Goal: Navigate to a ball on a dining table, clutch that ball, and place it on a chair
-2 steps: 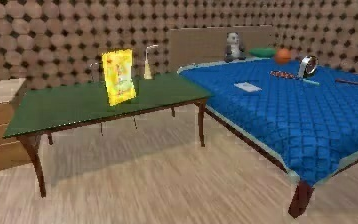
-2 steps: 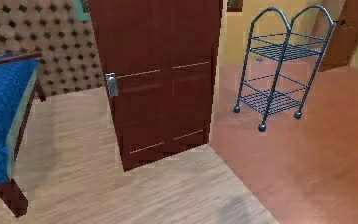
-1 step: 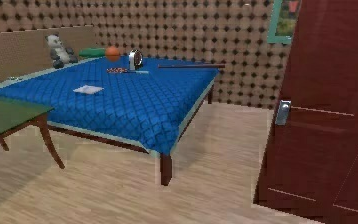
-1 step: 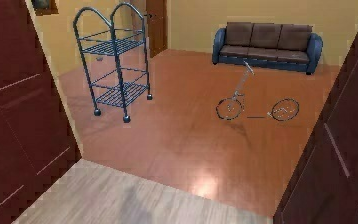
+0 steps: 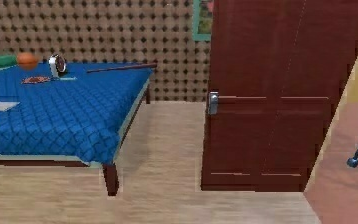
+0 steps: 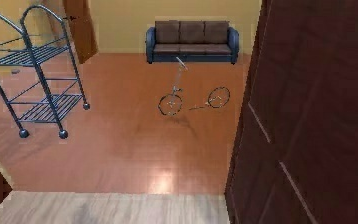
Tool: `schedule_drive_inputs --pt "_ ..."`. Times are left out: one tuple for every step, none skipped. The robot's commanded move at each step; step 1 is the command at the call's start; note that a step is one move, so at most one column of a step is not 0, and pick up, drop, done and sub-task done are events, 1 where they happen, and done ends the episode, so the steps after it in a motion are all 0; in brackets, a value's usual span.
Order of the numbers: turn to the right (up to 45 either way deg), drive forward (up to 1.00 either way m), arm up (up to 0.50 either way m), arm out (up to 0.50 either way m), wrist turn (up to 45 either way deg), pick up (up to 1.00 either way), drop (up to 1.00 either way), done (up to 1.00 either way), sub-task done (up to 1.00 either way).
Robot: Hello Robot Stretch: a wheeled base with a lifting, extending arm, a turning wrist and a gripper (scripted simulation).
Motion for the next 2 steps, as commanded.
schedule_drive_inputs --pt "0.0 0.05 0.00 0.00 0.0 0.00 0.00 0.00 0.00" --pt "-45.0 0.00 0.00 0.00 0.0 0.00 0.00 0.00 0.00"
